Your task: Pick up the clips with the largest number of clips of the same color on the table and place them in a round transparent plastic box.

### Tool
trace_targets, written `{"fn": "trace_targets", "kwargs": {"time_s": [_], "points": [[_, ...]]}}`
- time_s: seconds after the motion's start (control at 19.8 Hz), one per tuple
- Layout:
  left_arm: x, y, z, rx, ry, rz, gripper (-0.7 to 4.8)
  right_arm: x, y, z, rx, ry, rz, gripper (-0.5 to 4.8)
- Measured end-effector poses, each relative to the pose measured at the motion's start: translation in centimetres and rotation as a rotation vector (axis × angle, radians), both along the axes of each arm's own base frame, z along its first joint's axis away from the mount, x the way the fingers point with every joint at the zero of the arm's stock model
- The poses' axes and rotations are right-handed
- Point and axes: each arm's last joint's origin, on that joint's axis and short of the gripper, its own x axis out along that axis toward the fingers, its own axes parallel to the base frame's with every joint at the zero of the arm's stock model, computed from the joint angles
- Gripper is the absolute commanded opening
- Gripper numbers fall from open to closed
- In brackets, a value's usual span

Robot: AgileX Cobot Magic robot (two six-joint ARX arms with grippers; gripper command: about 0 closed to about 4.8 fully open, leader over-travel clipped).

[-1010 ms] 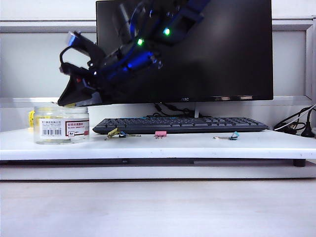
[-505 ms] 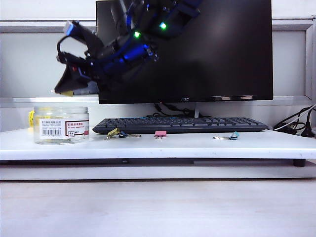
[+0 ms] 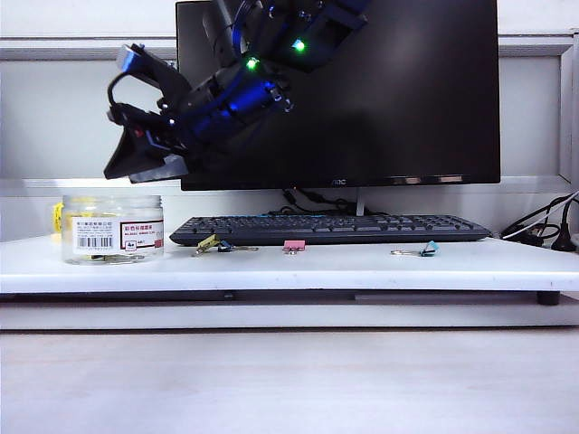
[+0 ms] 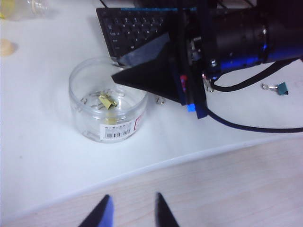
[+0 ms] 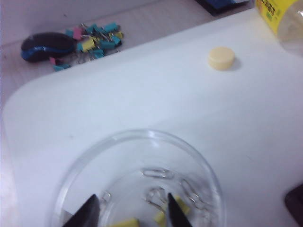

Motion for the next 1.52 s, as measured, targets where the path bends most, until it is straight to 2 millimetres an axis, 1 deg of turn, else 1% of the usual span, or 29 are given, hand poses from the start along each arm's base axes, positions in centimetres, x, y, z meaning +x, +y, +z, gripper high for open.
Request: {"fn": "trace_targets", "kwargs": {"time_s": [0.05,0.3,0.4,0.66,0.91,1.06,1.11,1.31,1.36,1.41,1.52], "points": [[-0.1,0.0,0.0,0.0,-0.002,0.0,1.24,0.3,-0.4,0.0,-0.005,-0.001,-0.007,1.85],[-0.7,0.2,0.1,-0.005,-0.014,0.0,1.23,2.8,-4.7,1.3,-0.023,0.016,-0.107,1.85],[-0.7,0.3,0.1,-0.006,-0.015,0.0,1.23,3.2,-5.6,0.9,-0.055,0.057,-0.116,1.85],[-0.8,0.3,0.1,-0.006,-0.017,0.0,1.23,2.7,-5.7,-0.1,-0.144,0.06,-0.056,1.85],[-0.8,0.3,0.1,-0.005,-0.015,0.0,1.23,2.8,-5.8,-1.4,-0.193,0.097,-0.071,1.85],[-0.8,0.3,0.1,-0.005,-0.014,0.0,1.23,2.9,-5.6,-2.9,-0.227,0.138,-0.064,1.85],[-0.8,0.3,0.1,-0.005,-0.015,0.0,1.23,2.9,-5.6,-3.1,-0.232,0.144,-0.064,1.85],[-0.8,0.3,0.1,-0.005,-0.015,0.0,1.23,2.9,-5.6,-3.0,-0.236,0.126,-0.066,1.86],[-0.8,0.3,0.1,-0.005,-0.015,0.0,1.23,3.0,-5.6,-3.0,-0.242,0.121,-0.074,1.92],[-0.8,0.3,0.1,-0.005,-0.015,0.0,1.23,3.0,-5.6,-3.0,-0.245,0.118,-0.077,2.2],[-0.8,0.3,0.1,-0.005,-0.015,0.0,1.23,3.1,-5.6,-3.0,-0.242,0.1,-0.077,2.22]]}}
